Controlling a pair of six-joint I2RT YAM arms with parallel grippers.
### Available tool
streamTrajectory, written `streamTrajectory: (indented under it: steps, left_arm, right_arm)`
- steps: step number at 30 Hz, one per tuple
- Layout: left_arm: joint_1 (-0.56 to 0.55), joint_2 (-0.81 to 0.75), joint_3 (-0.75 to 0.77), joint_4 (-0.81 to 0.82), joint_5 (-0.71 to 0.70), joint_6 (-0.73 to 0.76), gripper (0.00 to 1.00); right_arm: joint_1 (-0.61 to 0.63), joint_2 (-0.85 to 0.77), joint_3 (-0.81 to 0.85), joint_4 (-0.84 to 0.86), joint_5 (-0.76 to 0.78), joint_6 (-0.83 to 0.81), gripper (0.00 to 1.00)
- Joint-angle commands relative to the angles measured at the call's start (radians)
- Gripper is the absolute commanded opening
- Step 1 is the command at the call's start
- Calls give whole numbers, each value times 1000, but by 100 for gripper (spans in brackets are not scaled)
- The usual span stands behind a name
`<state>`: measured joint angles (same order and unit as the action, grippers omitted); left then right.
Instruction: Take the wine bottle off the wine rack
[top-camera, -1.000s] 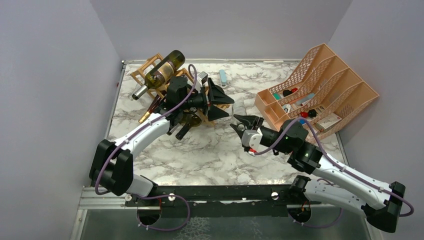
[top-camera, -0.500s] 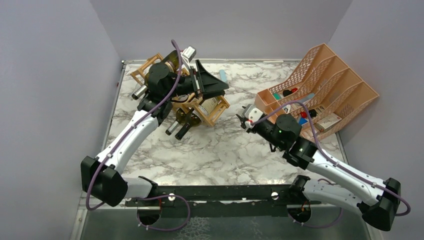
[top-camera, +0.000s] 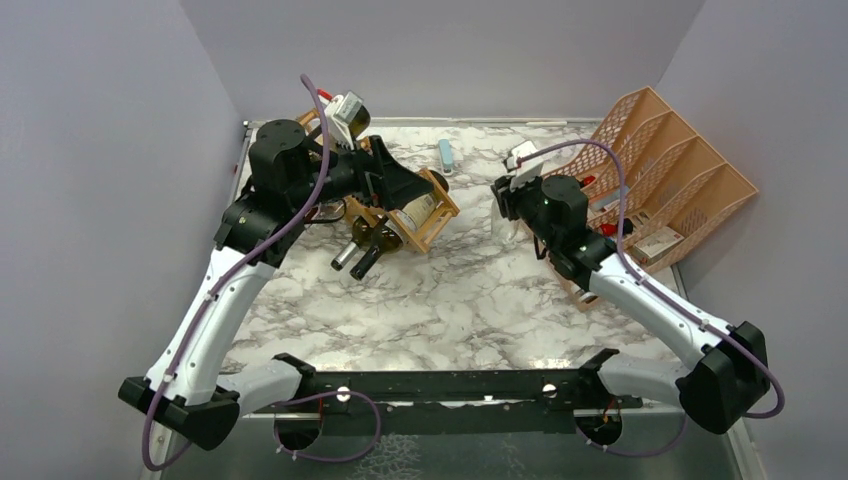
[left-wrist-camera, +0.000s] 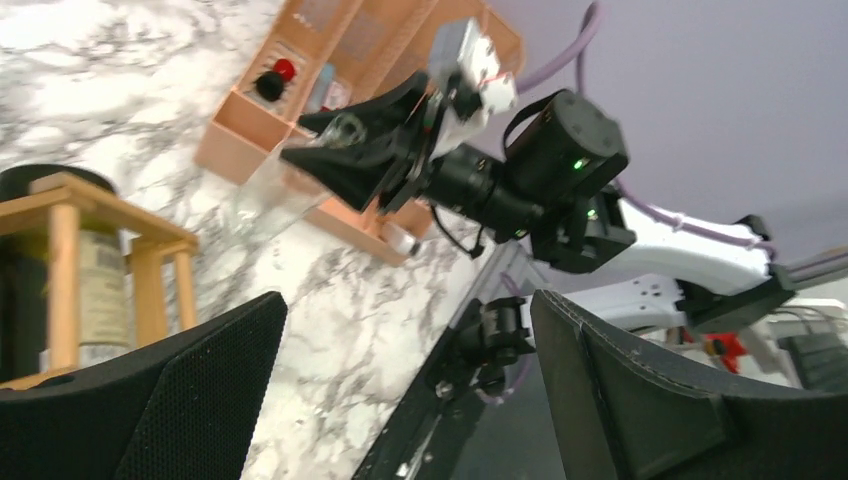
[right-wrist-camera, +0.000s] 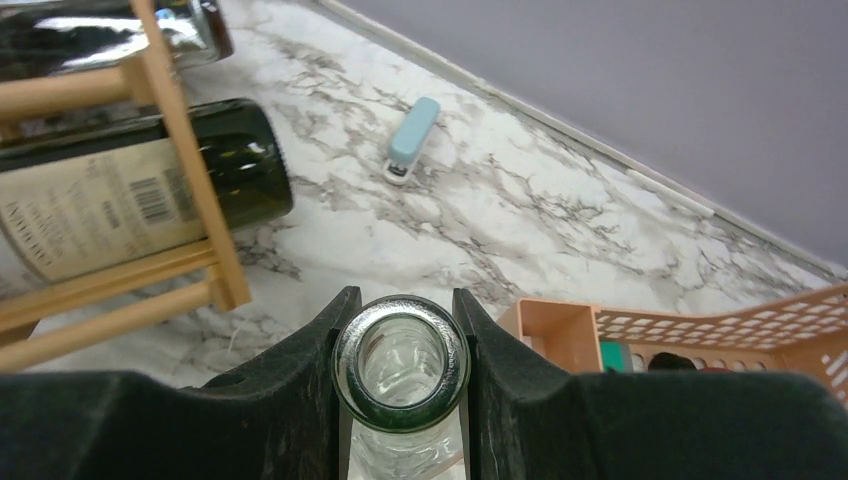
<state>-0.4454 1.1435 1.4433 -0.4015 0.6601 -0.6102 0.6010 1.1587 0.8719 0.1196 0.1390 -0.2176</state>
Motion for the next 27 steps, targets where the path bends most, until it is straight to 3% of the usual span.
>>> streamTrajectory:
  steps: [1,10,18,27]
  left_arm:
    - [-1,-59,-22,-160,-127,142,99]
    - [-1,-156,-139,-184,-193,127,99]
    - [-1,-178,-96,-274,-270,166,99]
    - [-1,-179,-95,-324,-303,191,99]
  right_arm:
    - [-41,31,83,92,79,85,1]
    - [-70,210,199,86,198,170,1]
    - [-72,315,216,201,341,157,1]
    - [-83,354,195,266,401,208,1]
